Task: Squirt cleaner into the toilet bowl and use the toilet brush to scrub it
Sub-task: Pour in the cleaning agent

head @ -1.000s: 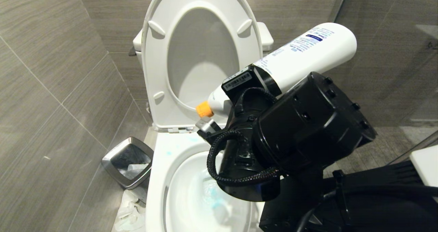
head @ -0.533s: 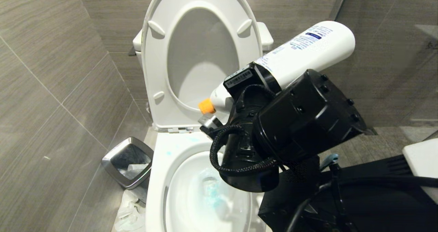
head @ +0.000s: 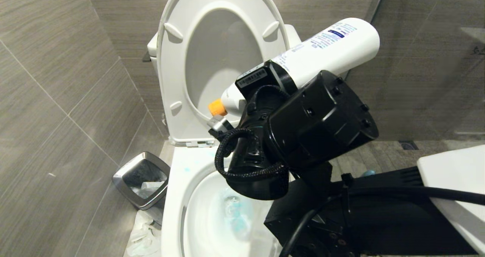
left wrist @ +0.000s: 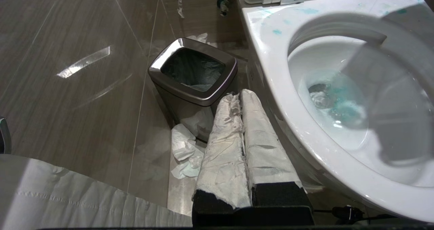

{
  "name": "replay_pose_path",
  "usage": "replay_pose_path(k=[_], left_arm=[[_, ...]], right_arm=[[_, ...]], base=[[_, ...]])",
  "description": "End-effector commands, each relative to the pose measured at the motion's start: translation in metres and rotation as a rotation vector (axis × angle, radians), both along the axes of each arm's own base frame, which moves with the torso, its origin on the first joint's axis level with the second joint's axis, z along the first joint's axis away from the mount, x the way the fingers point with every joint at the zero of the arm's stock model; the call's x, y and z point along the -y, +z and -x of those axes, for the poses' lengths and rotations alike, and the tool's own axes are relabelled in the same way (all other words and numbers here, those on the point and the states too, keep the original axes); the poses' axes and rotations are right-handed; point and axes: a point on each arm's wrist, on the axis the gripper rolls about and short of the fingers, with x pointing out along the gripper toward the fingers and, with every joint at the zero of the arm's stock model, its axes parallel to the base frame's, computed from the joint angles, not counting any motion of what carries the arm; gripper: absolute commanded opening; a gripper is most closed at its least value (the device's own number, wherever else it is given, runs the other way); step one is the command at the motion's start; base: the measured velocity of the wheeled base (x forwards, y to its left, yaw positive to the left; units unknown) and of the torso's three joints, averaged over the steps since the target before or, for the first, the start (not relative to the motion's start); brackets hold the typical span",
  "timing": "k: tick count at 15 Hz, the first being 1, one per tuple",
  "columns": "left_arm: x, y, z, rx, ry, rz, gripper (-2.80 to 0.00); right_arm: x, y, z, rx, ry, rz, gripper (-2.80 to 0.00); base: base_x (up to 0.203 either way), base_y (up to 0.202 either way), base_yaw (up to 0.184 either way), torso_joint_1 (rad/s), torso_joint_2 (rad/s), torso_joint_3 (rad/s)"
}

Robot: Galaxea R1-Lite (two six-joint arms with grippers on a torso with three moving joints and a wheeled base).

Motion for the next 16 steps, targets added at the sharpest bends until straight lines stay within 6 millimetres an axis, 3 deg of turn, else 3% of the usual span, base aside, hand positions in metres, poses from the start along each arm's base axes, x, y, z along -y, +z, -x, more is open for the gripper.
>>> replay_pose_path(k=[1, 5, 12, 16], left_arm=[[0.000, 0.000, 0.000, -0.003, 0.000, 0.000, -2.80], [0.000, -0.001, 0.000, -0.004, 0.000, 0.000, -2.80], [0.000, 0.000, 0.000, -0.002, 0.000, 0.000, -2.80], [0.000, 0.000, 0.000, -0.003, 0.000, 0.000, -2.80]], right_arm=[[-0.003, -0.002, -0.001, -0.006, -0.011, 0.006, -2.80], [-0.001, -0.001, 0.001, -0.049, -0.062, -0.022, -2.80], [-0.005, 0.001, 0.024, -0.159, -0.175, -0.218, -2.80], [-0.005, 0.006, 0.022, -0.151, -0.176, -0.240, -2.80]], base=[[0.000, 0.000, 0.000, 0.000, 0.00, 0.000], [0.000, 0.000, 0.000, 0.000, 0.00, 0.000], [0.000, 0.000, 0.000, 0.000, 0.00, 0.000], [0.000, 0.000, 0.000, 0.000, 0.00, 0.000]])
